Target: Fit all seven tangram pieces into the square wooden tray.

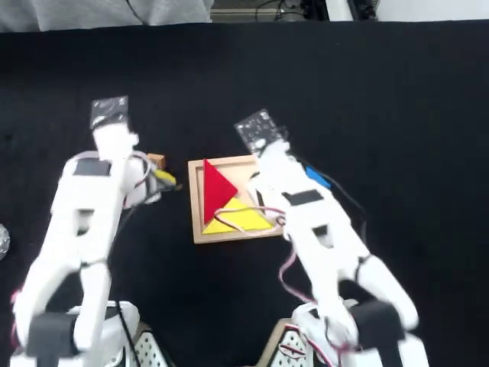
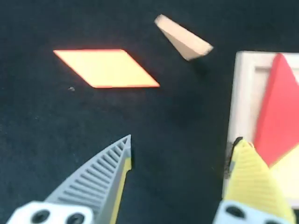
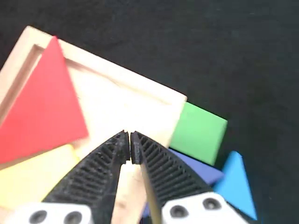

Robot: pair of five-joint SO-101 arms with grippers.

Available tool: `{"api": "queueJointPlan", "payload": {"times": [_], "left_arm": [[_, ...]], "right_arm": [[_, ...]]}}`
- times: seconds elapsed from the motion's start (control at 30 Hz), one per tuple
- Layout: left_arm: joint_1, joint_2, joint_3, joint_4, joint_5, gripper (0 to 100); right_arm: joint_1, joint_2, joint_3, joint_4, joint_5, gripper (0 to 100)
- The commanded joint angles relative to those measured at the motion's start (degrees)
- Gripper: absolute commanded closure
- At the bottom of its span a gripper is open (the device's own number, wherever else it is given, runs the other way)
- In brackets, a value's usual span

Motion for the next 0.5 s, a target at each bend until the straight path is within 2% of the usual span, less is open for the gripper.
{"api": "queueJointPlan", "payload": {"times": [0.0, 0.17, 0.27, 0.47], "left_arm": [[-6.81, -11.87, 12.35, -12.57, -0.44, 67], [-12.62, -12.84, 17.10, -17.85, -0.35, 67], [-12.88, -10.46, 18.24, -21.01, -0.35, 67], [-12.88, -4.92, 16.57, -21.54, -0.35, 67]], "right_arm": [[-2.46, 6.02, -7.60, 0.26, 0.70, 98.8], [-3.34, 11.47, -15.25, 5.19, 0.70, 98.8], [-5.63, 14.81, -18.59, 7.91, 0.70, 98.8], [-9.76, 18.15, -20.44, 9.67, 0.70, 98.8]]}}
